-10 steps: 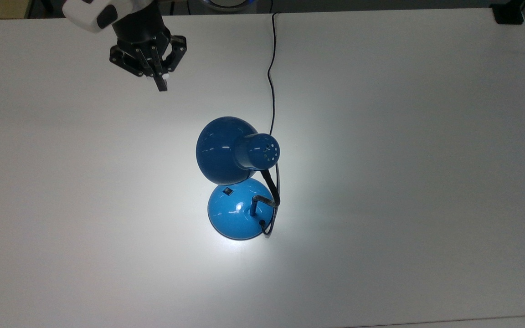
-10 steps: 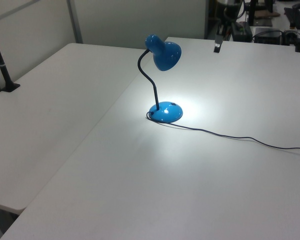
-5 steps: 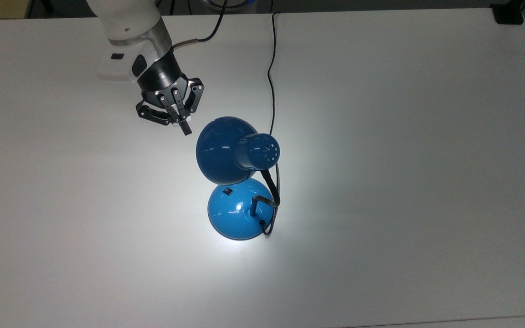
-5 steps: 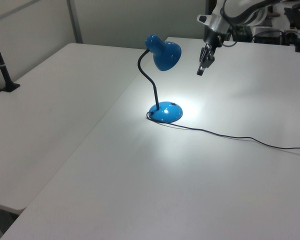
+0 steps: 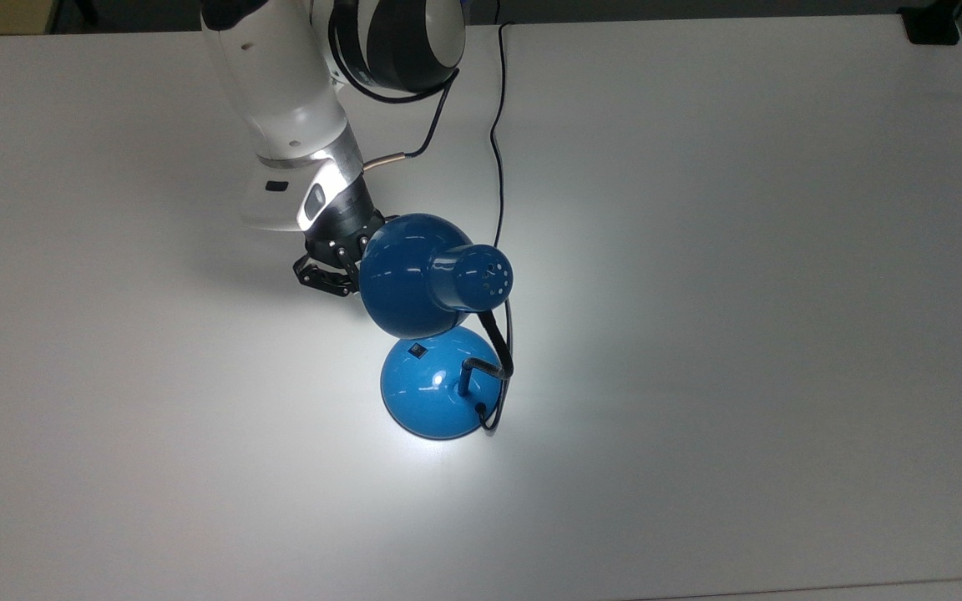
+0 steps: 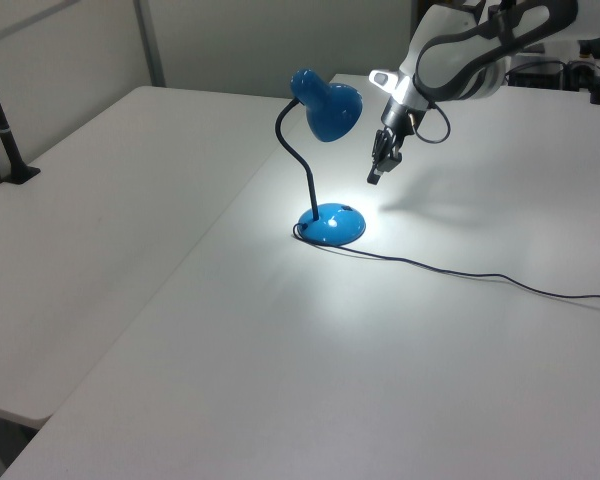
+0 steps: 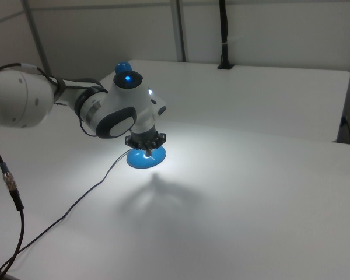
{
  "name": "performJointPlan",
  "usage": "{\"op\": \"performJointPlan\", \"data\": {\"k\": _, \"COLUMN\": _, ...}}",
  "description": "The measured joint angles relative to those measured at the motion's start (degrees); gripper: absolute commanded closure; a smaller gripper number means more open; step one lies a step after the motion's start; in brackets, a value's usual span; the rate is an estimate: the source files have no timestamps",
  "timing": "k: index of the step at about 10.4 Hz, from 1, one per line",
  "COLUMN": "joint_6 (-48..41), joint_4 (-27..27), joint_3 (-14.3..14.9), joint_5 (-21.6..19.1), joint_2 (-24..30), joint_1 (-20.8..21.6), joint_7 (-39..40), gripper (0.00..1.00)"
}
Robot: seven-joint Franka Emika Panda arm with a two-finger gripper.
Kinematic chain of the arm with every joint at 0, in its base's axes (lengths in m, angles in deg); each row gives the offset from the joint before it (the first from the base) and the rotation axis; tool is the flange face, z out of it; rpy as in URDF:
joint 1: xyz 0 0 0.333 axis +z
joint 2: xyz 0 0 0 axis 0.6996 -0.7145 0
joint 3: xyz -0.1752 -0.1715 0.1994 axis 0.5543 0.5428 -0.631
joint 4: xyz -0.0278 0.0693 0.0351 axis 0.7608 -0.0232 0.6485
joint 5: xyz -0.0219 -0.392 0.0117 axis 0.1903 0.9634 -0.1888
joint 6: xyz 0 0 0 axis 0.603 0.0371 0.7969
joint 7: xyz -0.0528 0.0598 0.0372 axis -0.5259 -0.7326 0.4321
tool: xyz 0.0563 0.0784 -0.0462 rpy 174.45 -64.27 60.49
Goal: Turn off the lamp
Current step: 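Lower the gripper onto the switch on the blue lamp base and press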
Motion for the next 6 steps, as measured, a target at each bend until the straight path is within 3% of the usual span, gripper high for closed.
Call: {"op": "performJointPlan", "data": {"k": 6, "joint_6": 0.0, "joint_4": 6.4, "joint_3": -1.1, "joint_5": -0.1, "joint_2": -6.8, "joint_1": 1.1, "joint_7": 0.0, "gripper": 1.00}}
